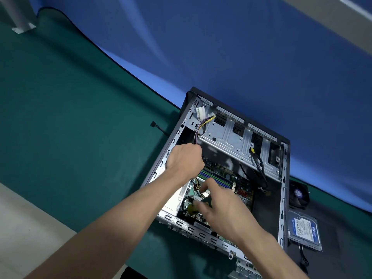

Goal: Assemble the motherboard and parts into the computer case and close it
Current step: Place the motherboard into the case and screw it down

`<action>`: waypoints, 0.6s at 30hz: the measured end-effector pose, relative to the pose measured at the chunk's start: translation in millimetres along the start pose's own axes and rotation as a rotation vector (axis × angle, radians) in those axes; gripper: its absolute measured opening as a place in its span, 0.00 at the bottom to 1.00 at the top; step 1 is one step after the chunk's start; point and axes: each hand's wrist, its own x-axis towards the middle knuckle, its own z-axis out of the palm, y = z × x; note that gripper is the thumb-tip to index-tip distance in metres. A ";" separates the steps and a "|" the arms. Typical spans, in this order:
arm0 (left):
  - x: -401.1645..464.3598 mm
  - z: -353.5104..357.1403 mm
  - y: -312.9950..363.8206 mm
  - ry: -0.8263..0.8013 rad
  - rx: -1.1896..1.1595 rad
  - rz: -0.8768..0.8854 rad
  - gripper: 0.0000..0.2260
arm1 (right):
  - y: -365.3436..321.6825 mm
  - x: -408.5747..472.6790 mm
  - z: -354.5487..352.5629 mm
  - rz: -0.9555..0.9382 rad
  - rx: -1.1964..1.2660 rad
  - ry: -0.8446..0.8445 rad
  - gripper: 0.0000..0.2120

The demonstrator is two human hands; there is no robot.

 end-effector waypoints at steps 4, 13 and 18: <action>-1.2 -0.8 0.7 -0.012 -0.001 -0.010 0.09 | -2.1 -0.1 1.9 0.023 0.066 0.025 0.15; 0.0 0.4 0.8 -0.011 0.011 -0.006 0.09 | -3.1 -1.1 2.9 -0.020 0.062 0.014 0.20; 0.0 1.0 0.4 -0.007 0.023 -0.002 0.08 | -1.9 0.4 3.1 -0.014 -0.029 0.086 0.15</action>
